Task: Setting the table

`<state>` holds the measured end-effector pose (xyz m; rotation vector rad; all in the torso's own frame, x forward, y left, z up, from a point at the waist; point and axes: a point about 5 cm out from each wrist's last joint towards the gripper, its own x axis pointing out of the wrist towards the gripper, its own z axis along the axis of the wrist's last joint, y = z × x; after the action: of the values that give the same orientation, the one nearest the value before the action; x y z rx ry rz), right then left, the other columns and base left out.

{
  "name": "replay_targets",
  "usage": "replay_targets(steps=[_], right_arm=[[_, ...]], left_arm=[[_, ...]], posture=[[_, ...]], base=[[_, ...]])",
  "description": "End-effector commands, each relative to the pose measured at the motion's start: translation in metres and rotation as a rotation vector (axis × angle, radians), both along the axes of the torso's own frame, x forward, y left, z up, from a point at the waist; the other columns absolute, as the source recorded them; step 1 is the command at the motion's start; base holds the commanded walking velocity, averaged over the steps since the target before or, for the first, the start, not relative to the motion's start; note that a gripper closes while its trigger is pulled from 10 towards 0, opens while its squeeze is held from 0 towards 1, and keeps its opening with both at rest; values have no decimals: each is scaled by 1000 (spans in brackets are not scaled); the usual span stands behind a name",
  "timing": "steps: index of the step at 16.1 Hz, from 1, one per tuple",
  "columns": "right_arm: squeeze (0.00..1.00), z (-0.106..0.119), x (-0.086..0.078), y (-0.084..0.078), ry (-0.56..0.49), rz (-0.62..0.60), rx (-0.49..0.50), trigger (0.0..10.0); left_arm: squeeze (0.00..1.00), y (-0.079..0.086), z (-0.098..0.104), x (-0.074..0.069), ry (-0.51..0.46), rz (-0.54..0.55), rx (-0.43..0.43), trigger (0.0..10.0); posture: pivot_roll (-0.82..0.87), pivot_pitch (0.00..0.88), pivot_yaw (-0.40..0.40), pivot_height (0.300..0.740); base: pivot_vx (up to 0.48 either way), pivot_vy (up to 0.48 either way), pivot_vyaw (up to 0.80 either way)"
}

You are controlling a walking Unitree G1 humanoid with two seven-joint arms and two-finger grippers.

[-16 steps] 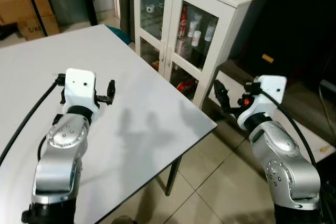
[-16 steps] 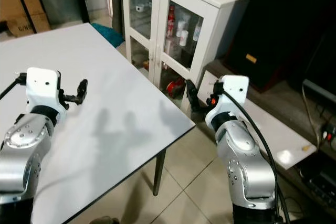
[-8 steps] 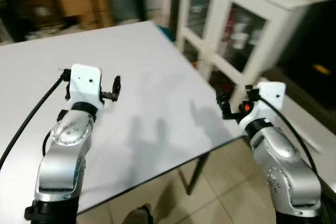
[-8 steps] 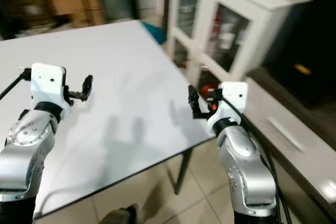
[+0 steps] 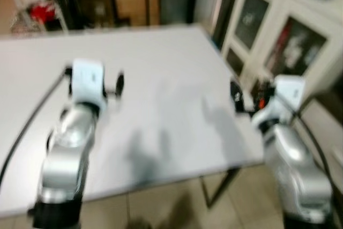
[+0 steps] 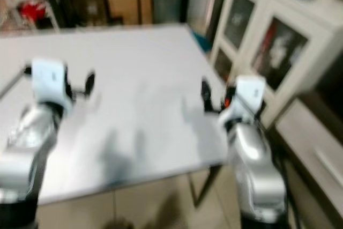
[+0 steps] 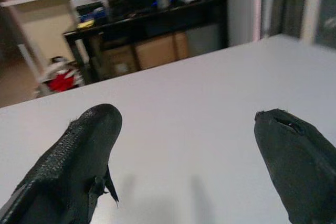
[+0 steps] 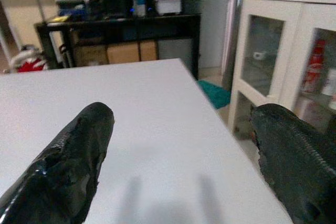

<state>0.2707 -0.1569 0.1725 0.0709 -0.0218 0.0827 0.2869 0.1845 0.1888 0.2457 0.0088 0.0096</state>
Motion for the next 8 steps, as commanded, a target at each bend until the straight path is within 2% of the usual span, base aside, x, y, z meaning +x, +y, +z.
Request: replay_targets(steps=[1, 3, 5, 6, 8], right_arm=[[1000, 6, 1, -6, -61, -46, -61, 10000], [1000, 4, 1, -6, -46, -47, -78, 10000], [1000, 0, 2, -3, 9, -23, -54, 10000], [0, 0, 2, -1, 8, -10, -40, 10000], [0, -1, 1, 0, 5, -8, -30, 10000]], left_arm=[[0, -4, 1, 0, -5, -7, 8, 10000], [0, -4, 1, 0, -9, -1, 17, 10000], [0, -5, 0, 0, -9, 0, 20, 10000], [0, -5, 0, 0, -10, -3, 20, 10000], [0, -5, 0, 1, -10, -3, 23, 10000]], posture=[[59, 0, -20, 740], [57, 0, -20, 740], [58, 0, -27, 740], [58, 0, -29, 740], [58, 0, -29, 740]], base=[[0, 0, 800], [0, 0, 800], [0, 292, 0], [0, 349, 0], [0, 343, 0]])
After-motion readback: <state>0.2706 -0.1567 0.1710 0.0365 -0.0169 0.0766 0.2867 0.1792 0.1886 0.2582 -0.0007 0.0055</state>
